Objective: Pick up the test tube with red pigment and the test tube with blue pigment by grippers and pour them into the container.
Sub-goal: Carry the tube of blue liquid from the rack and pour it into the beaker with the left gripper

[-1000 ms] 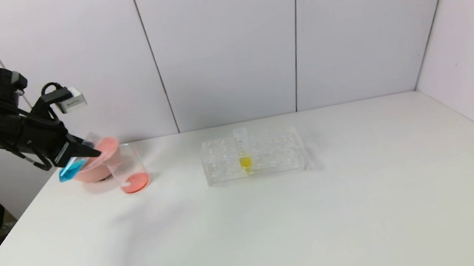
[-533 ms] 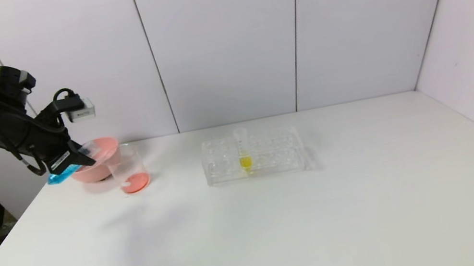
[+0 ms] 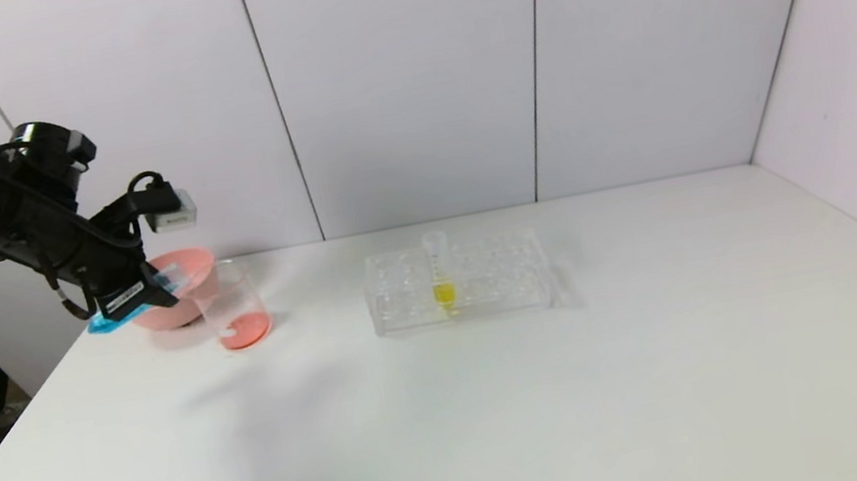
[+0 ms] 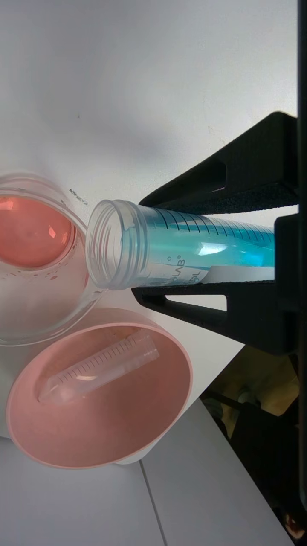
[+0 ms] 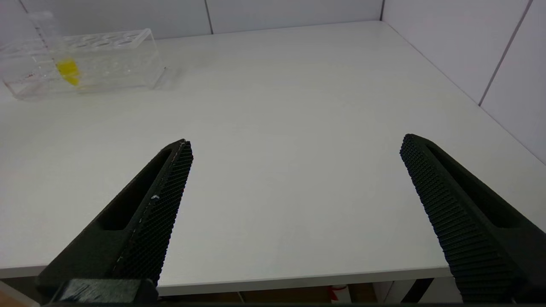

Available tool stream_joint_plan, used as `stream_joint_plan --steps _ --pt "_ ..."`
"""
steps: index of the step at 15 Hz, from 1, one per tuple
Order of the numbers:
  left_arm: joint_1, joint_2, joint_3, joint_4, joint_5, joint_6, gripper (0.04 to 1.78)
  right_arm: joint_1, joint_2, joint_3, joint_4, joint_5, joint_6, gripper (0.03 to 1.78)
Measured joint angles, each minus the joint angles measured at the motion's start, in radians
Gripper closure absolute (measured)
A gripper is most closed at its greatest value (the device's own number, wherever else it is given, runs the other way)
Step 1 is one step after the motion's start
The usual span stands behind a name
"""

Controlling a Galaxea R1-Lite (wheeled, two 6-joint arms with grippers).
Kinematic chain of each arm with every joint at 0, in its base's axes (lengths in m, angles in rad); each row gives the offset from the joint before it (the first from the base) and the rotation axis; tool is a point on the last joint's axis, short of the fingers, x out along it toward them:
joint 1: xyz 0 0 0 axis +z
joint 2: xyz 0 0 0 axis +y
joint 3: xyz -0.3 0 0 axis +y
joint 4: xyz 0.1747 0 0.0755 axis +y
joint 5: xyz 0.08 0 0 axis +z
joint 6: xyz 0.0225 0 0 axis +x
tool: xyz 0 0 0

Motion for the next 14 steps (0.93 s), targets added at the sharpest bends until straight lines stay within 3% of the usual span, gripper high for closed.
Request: stream_joint_plan --steps 5,14 --pt "-0.029 0.007 -0.007 -0.002 0.068 0.015 1.37 0.000 0.000 0.000 0.000 0.000 0.000 0.04" --pt "-0.072 0.019 -0.007 -0.033 0.275 0.017 1.37 0.000 0.000 0.000 0.000 0.000 0.000 0.04"
